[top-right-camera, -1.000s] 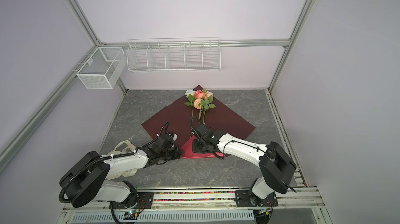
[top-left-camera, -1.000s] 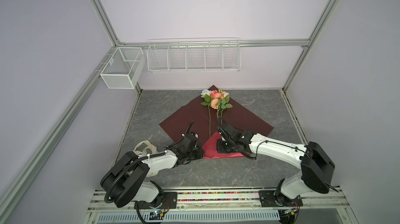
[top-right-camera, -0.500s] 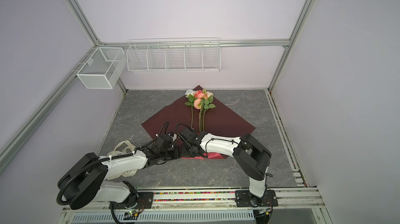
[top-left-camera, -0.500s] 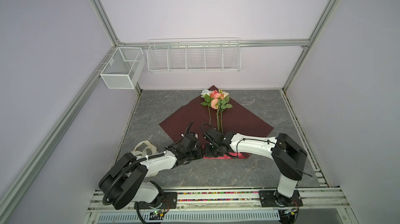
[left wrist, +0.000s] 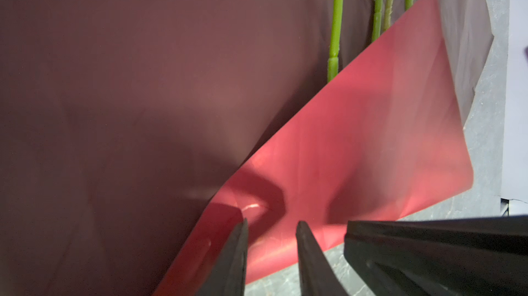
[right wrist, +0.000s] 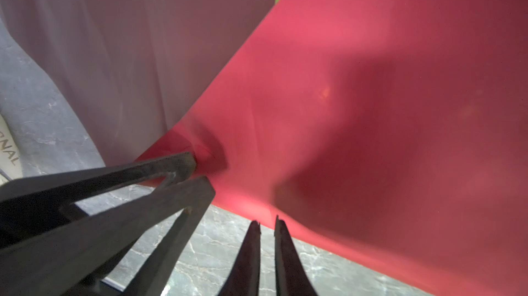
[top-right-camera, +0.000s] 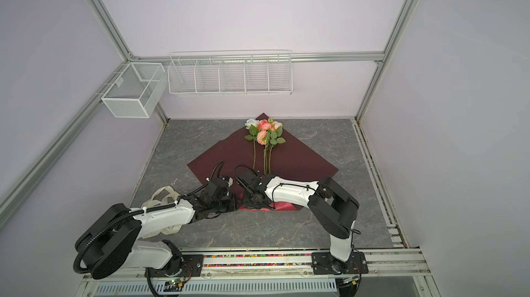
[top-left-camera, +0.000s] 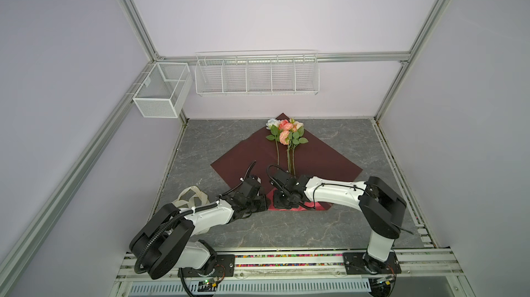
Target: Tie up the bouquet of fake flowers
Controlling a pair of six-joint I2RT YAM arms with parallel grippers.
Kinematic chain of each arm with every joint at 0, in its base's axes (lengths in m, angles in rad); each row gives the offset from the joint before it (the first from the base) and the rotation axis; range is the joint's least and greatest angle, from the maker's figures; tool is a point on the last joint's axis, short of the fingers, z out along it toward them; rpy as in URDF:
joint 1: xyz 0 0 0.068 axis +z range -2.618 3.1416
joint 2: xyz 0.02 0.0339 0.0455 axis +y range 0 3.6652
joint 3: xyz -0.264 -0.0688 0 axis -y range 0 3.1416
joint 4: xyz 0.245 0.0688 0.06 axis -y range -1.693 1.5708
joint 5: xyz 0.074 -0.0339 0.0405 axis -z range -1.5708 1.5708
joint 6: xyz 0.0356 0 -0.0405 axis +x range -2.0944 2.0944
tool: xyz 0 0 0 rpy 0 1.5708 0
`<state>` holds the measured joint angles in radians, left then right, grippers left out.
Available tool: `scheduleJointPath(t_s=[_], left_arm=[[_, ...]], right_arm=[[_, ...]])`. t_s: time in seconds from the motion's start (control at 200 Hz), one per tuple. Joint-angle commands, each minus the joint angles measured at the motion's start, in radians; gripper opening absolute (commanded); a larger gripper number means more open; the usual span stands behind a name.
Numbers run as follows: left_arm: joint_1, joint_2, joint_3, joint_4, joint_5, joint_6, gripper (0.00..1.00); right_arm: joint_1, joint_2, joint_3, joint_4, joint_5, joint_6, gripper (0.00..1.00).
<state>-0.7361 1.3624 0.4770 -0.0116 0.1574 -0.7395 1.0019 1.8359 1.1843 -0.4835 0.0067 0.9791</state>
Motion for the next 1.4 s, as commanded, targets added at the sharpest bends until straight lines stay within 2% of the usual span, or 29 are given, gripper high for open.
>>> scheduleJointPath(t_s=[0.0, 0.125, 0.195, 0.3, 0.425, 0.575, 0.675, 0.85, 1.175, 1.305, 1.395], left_arm=[[0.000, -0.064, 0.011, -0.065, -0.036, 0.003, 0.33], [0.017, -0.149, 0.043, -0.194, -0.104, -0.001, 0.37], [0.067, -0.198, 0.046, -0.241, -0.100, 0.018, 0.43], [0.194, -0.252, 0.011, -0.232, -0.016, 0.030, 0.49], [0.354, -0.266, 0.016, -0.298, 0.058, 0.059, 0.57], [0.542, -0.196, 0.010, -0.268, 0.218, 0.065, 0.62], [0.619, -0.128, 0.016, -0.239, 0.305, 0.056, 0.62], [0.671, 0.000, 0.032, -0.189, 0.336, 0.026, 0.63], [0.722, 0.193, 0.096, -0.052, 0.325, -0.004, 0.63], [0.730, 0.265, 0.107, 0.063, 0.399, -0.040, 0.63], [0.730, 0.291, 0.110, 0.152, 0.474, -0.067, 0.57]], right_arm=[[-0.008, 0.035, 0.016, -0.019, -0.005, -0.021, 0.15], [-0.014, 0.063, 0.026, -0.035, -0.007, -0.023, 0.15], [-0.018, 0.075, 0.021, -0.035, -0.010, -0.024, 0.15], [-0.021, 0.084, 0.013, -0.041, -0.009, -0.022, 0.15], [-0.023, 0.084, 0.006, -0.038, -0.010, -0.023, 0.15], [-0.022, 0.089, 0.005, -0.029, -0.021, -0.026, 0.15], [-0.024, 0.092, 0.010, -0.029, -0.026, -0.028, 0.15], [-0.028, 0.092, 0.012, -0.031, -0.028, -0.030, 0.15], [-0.034, 0.080, 0.006, -0.035, -0.028, -0.034, 0.15], [-0.034, 0.079, 0.009, -0.032, -0.029, -0.037, 0.15], [-0.038, 0.080, 0.011, -0.031, -0.030, -0.036, 0.15]])
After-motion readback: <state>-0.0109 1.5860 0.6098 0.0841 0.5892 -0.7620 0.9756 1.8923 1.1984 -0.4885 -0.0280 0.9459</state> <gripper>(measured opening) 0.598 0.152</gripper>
